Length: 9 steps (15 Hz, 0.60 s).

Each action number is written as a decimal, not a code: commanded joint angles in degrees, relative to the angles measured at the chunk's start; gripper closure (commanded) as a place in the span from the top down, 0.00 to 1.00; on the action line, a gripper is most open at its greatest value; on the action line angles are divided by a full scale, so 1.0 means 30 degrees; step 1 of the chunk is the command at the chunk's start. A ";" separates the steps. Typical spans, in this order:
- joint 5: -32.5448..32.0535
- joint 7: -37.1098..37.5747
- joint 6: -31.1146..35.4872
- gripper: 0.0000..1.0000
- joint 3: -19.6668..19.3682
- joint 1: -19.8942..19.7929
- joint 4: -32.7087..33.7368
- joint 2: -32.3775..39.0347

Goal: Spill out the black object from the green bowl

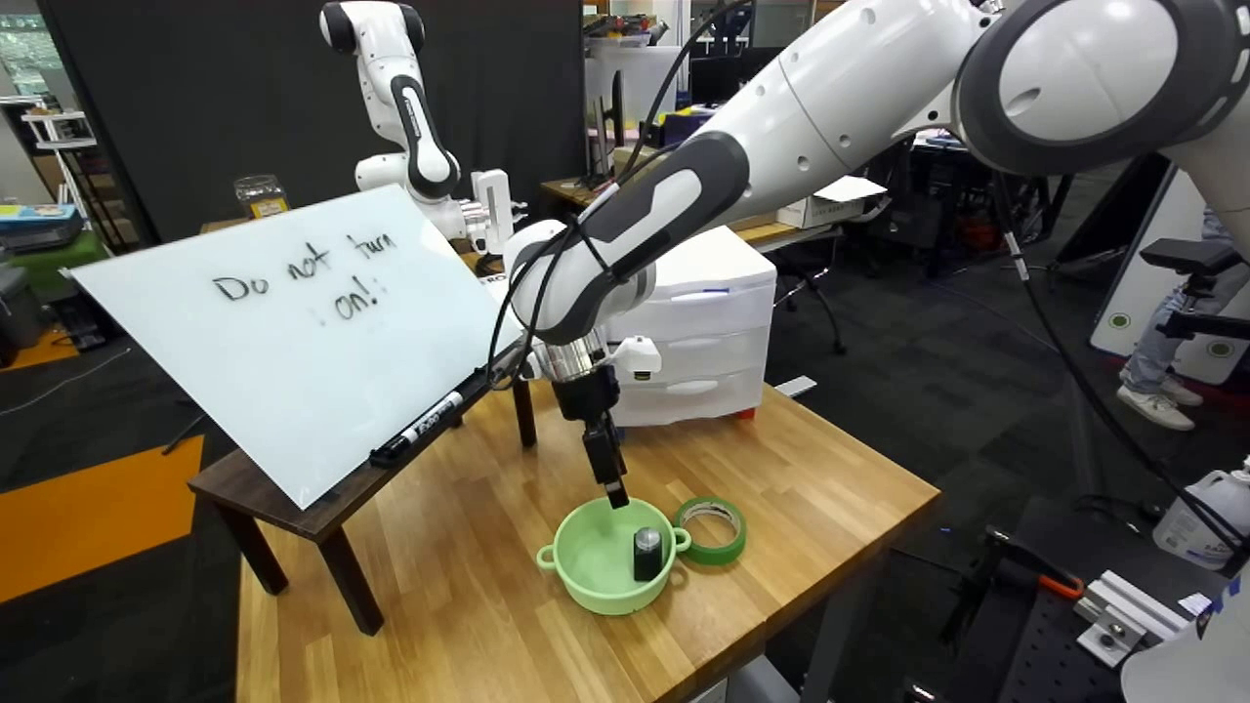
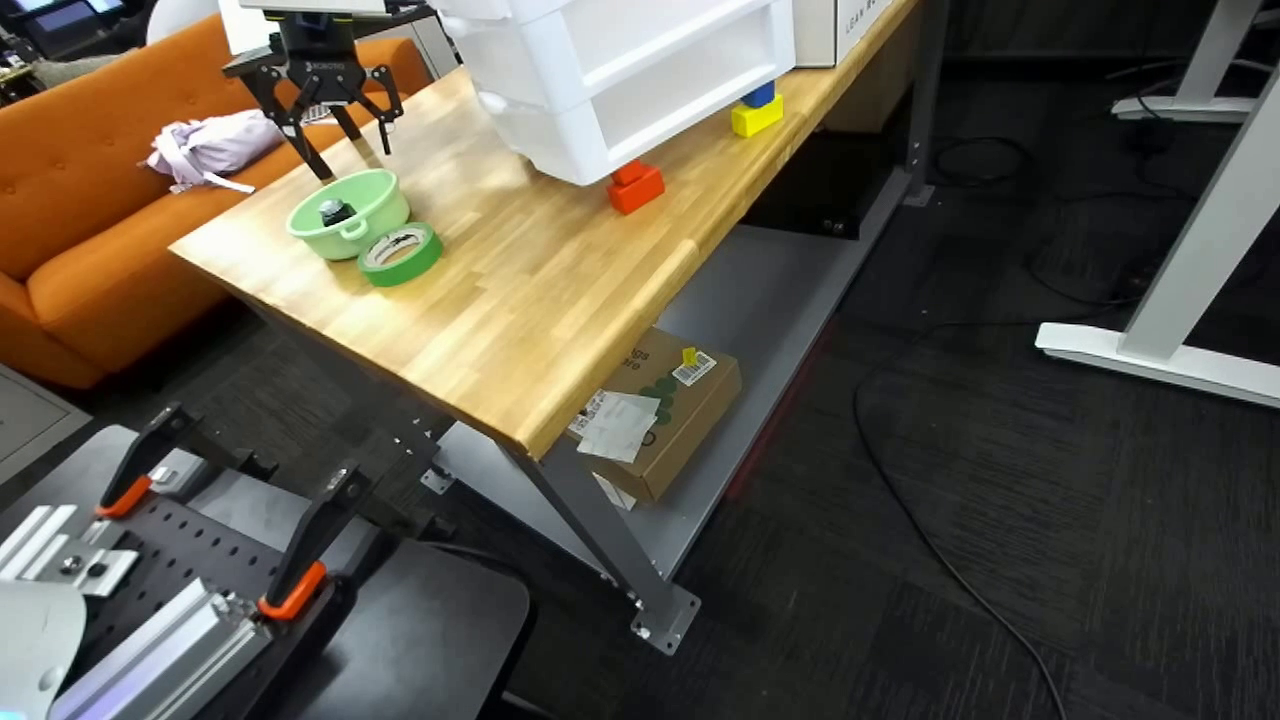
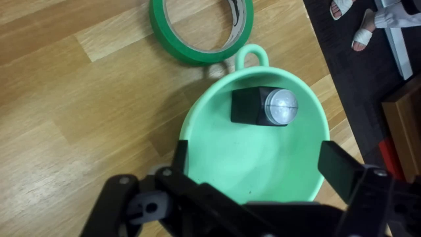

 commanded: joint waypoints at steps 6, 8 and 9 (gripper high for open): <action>-0.0128 -0.0335 -0.0572 1.00 0.0116 -0.0170 0.0837 0.0339; -0.0044 -0.0944 -0.0669 1.00 0.0227 -0.0338 0.1397 0.0491; -0.0028 -0.1209 -0.0678 1.00 0.0229 -0.0386 0.1706 0.0559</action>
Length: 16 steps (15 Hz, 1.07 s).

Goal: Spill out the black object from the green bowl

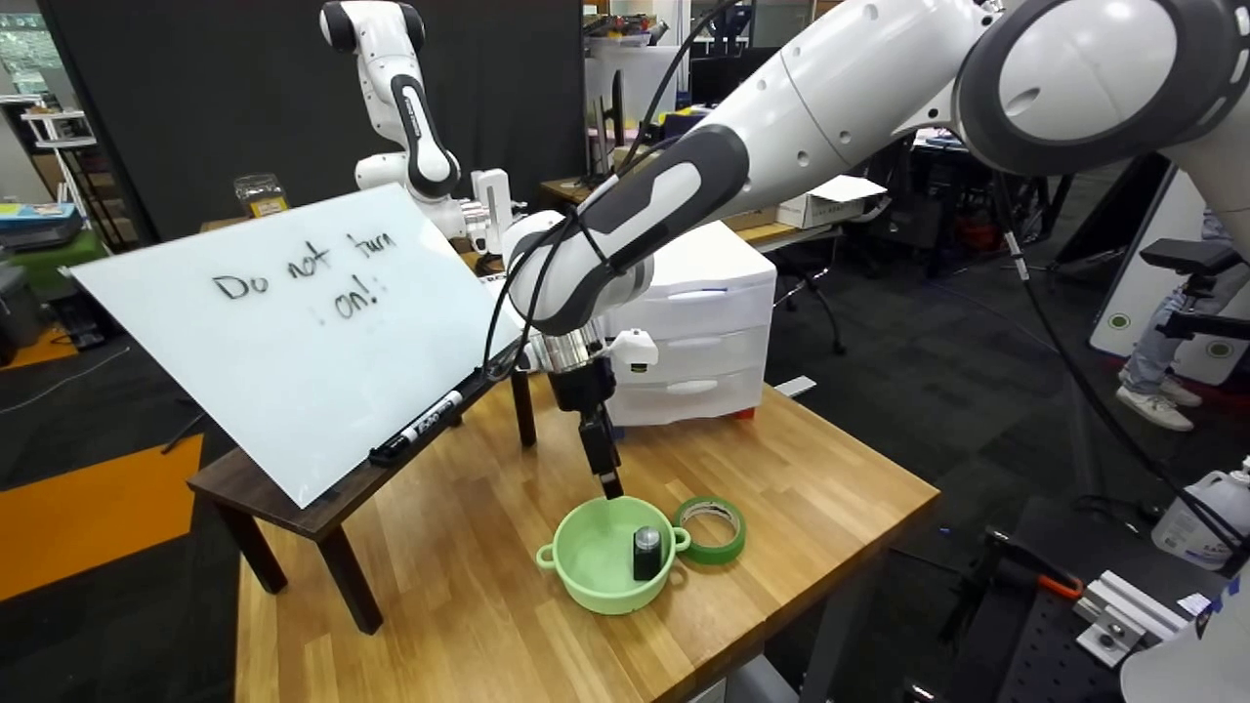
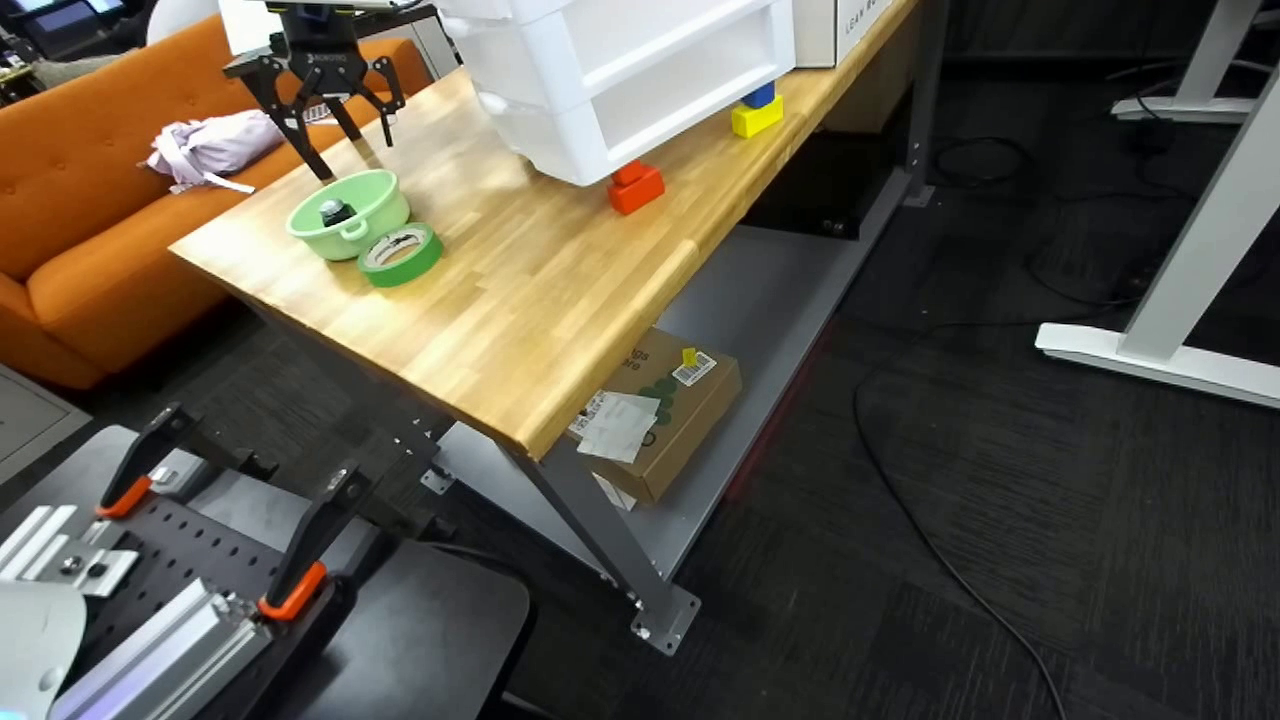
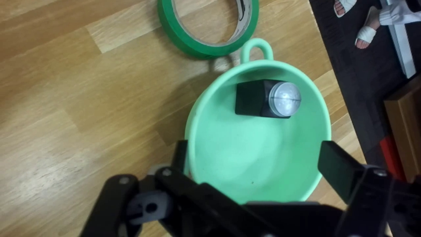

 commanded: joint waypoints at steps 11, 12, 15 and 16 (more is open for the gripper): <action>-0.0021 -0.1992 -0.1558 1.00 0.0270 0.0010 0.4076 0.3473; -0.0025 -0.1987 -0.1552 1.00 0.0272 0.0039 0.4091 0.3511; -0.0067 -0.2184 -0.1453 1.00 0.0273 0.0052 0.4100 0.3824; -0.0074 -0.2236 -0.1416 1.00 0.0281 0.0069 0.4038 0.3901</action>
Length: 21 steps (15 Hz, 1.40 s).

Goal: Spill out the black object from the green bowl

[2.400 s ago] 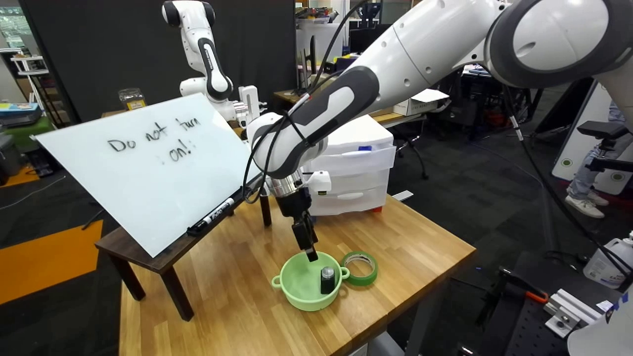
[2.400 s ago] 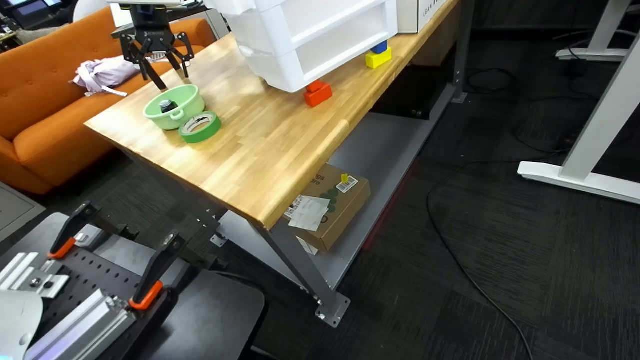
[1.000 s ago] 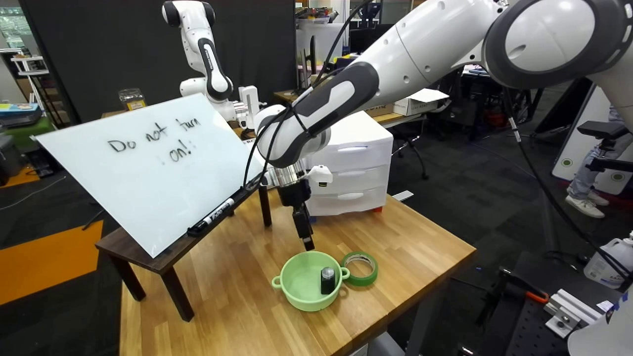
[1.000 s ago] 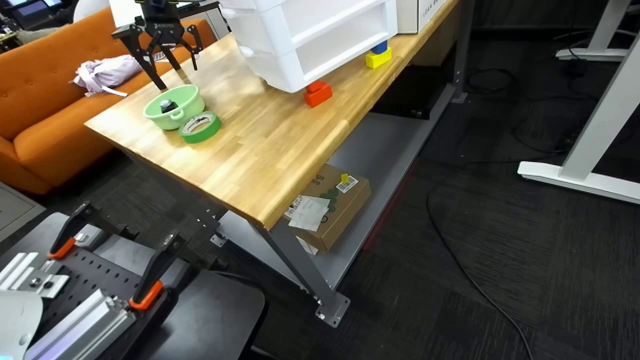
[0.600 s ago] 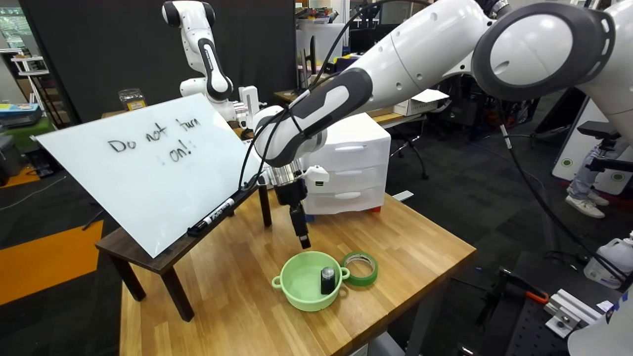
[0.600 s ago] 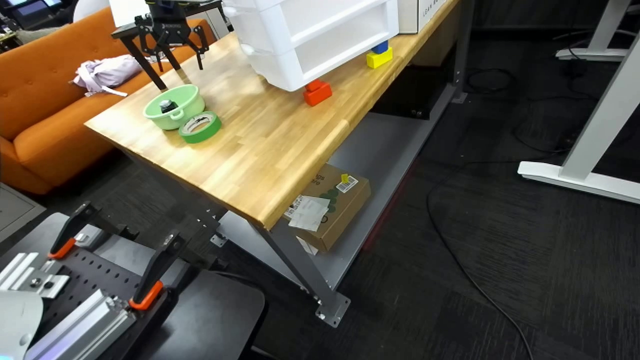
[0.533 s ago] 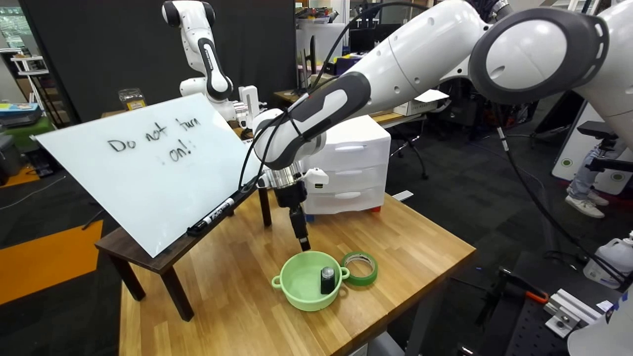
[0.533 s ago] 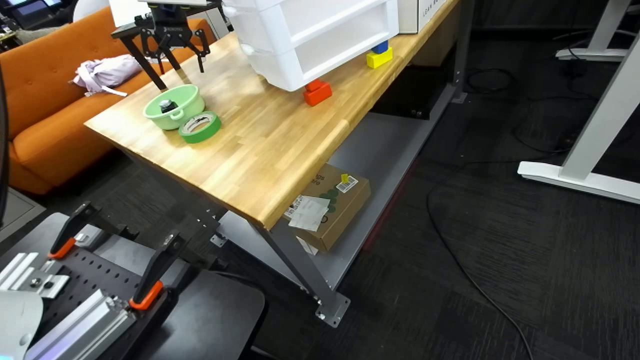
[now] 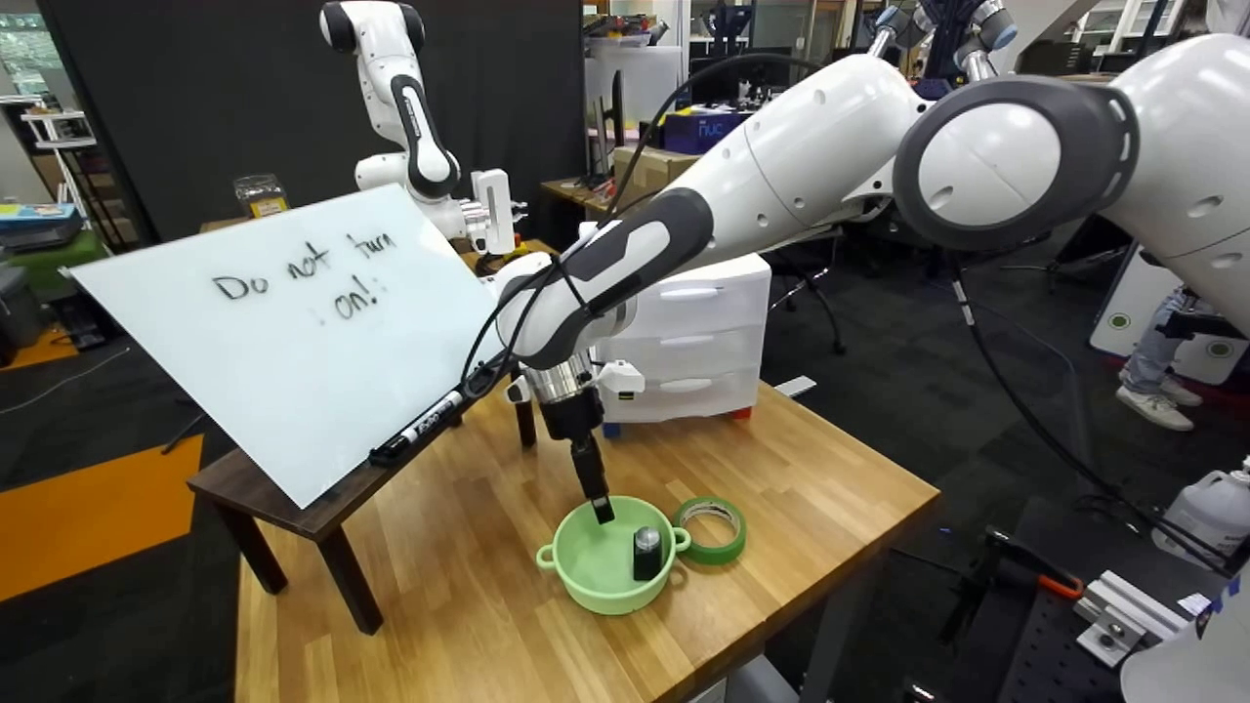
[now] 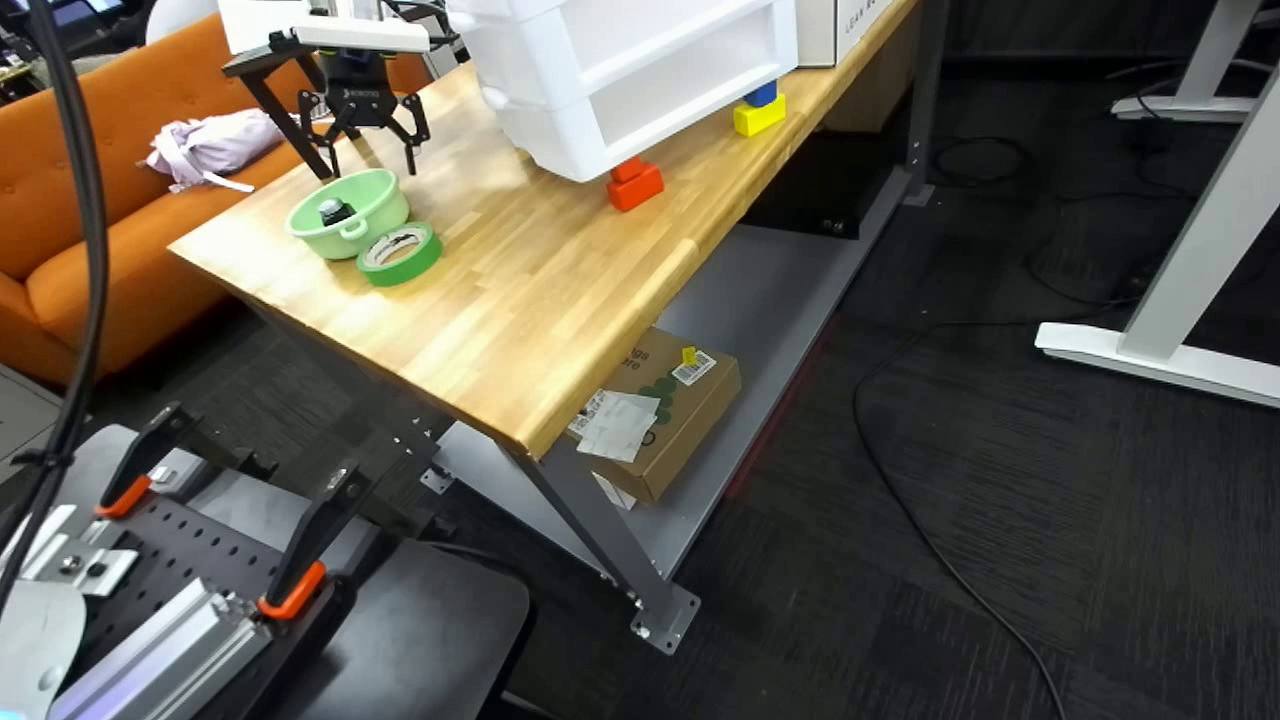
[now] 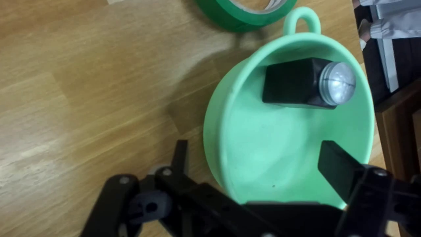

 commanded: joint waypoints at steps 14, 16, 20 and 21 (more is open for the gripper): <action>0.0080 -0.1038 -0.0507 0.41 0.0326 -0.0179 0.0271 0.0663; 0.0120 -0.1118 -0.0471 0.27 0.0331 -0.0253 0.0217 0.0647; 0.0146 -0.1254 -0.0503 0.02 0.0315 -0.0350 0.0150 0.0594; 0.0148 -0.1274 -0.0511 0.00 0.0308 -0.0364 0.0131 0.0572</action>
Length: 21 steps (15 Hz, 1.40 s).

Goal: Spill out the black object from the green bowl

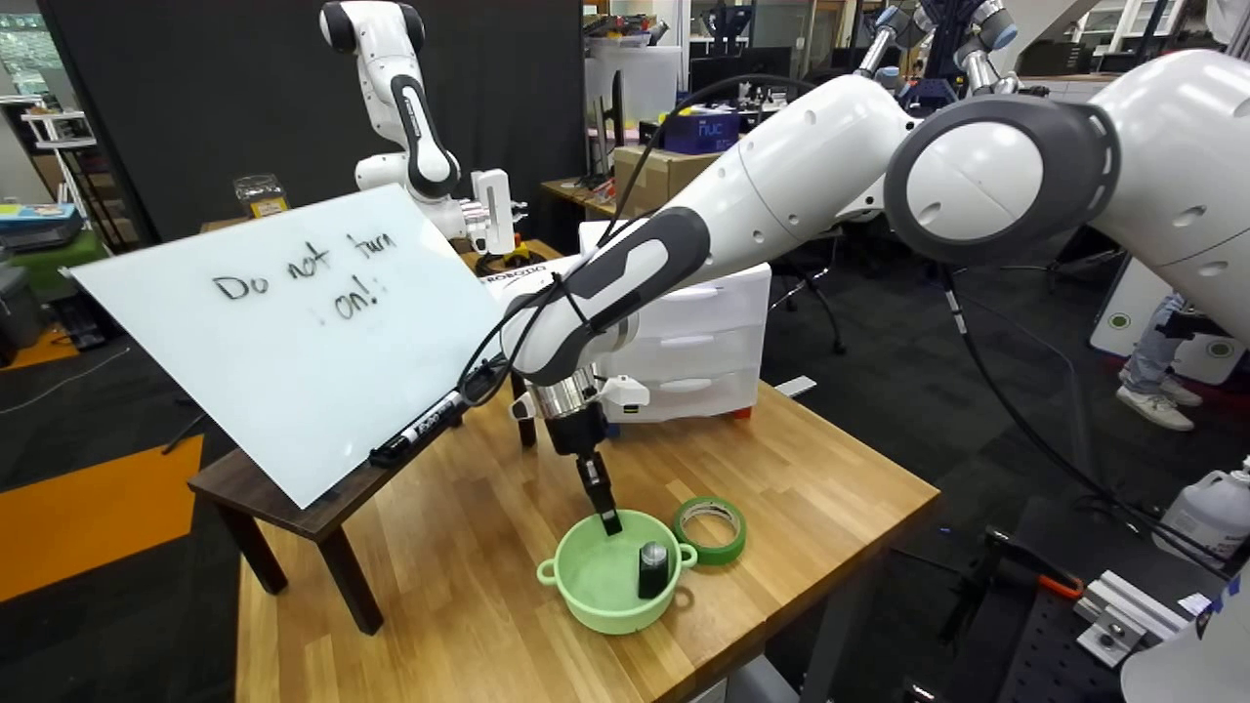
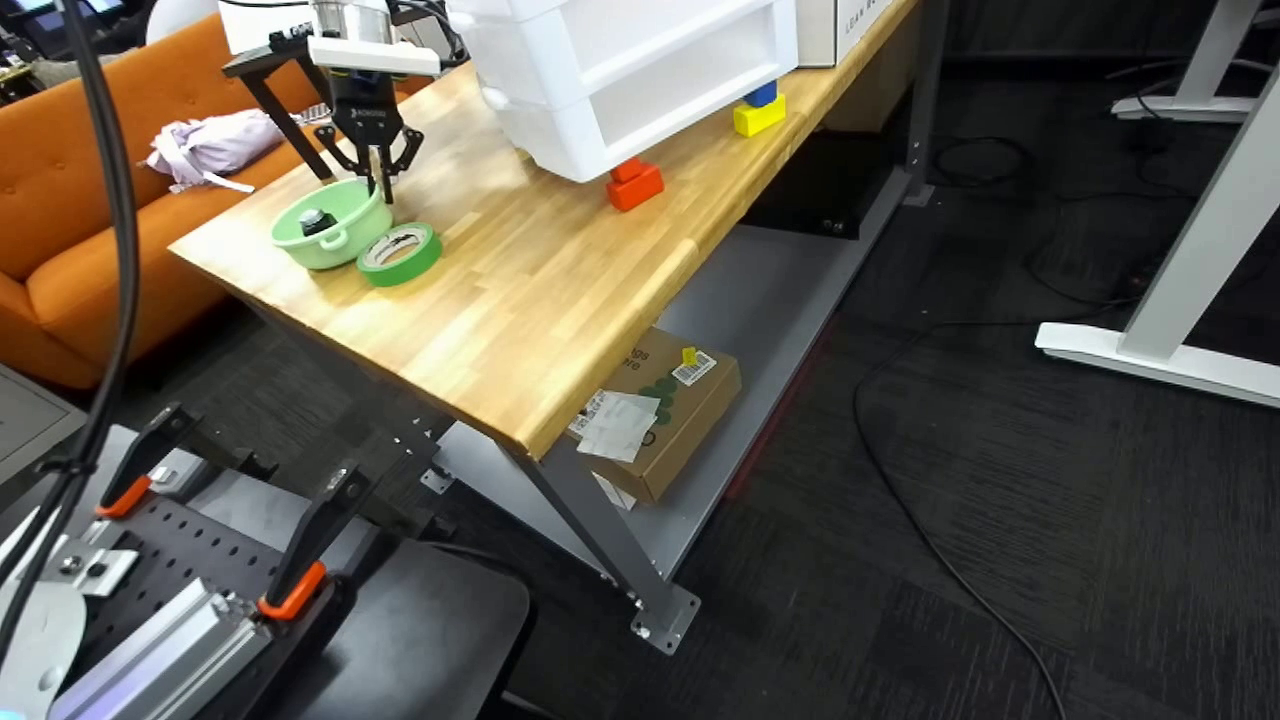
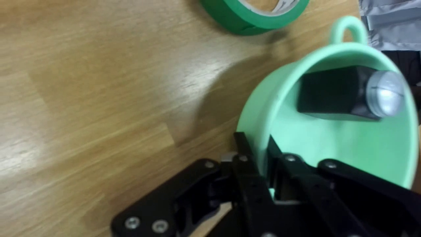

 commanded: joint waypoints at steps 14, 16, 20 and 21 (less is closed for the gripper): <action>0.0089 0.0832 0.0004 0.02 -0.0018 0.0115 -0.0961 -0.1318; 0.0212 0.1474 0.0371 0.02 -0.0025 0.0116 -0.1265 -0.1611; 0.0532 0.2307 0.1369 0.02 0.0135 -0.0066 -0.2038 -0.2085; 0.0675 0.2617 0.1824 0.02 0.0152 -0.0110 -0.2372 -0.2262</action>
